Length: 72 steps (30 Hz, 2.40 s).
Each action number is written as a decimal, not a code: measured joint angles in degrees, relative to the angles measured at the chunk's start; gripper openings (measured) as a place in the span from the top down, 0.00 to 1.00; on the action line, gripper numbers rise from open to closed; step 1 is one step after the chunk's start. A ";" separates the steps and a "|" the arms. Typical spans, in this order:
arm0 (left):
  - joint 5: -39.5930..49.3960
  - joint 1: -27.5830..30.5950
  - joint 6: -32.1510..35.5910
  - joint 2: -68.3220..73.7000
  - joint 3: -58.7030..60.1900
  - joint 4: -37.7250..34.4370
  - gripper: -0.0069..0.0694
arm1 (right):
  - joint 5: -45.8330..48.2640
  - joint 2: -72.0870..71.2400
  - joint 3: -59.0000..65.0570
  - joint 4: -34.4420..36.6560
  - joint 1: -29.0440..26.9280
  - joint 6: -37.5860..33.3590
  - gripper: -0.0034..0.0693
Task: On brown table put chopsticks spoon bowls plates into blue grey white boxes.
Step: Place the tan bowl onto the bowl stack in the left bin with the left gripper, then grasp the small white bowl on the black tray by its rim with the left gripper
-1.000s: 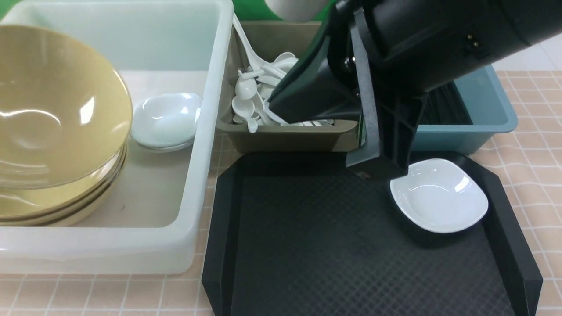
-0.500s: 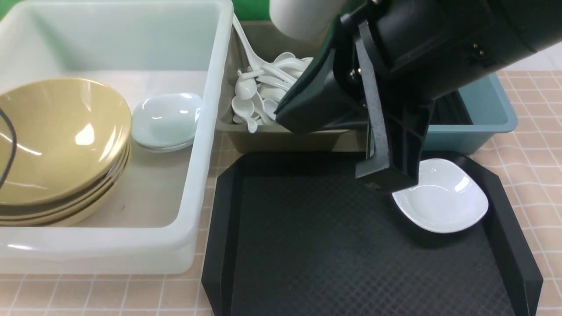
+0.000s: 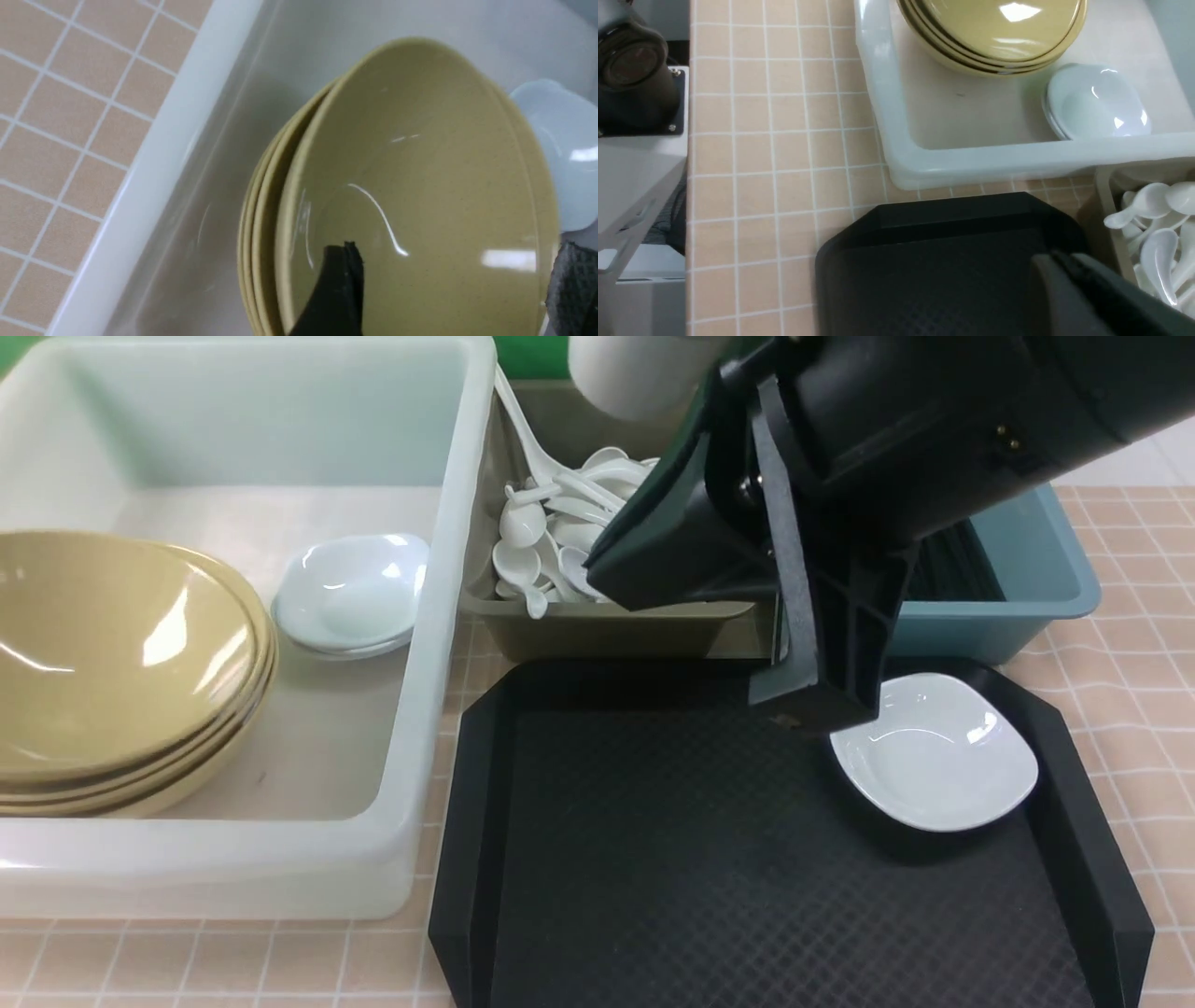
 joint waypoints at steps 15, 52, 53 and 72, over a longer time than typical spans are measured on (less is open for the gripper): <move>2.16 -43.51 3.55 -2.69 -5.53 6.81 0.91 | 7.58 -5.55 4.74 -26.77 0.00 28.13 0.86; -19.85 -80.25 -13.57 50.08 -30.04 8.84 0.21 | 8.82 -42.51 38.35 -32.35 0.00 48.48 0.85; -20.12 -80.25 -13.68 50.27 -30.04 8.84 0.21 | 8.82 -42.51 38.35 -32.35 0.00 48.36 0.85; -20.49 -80.20 -12.30 50.59 -30.35 4.77 0.84 | 6.75 -42.51 38.35 -32.42 0.00 47.22 0.85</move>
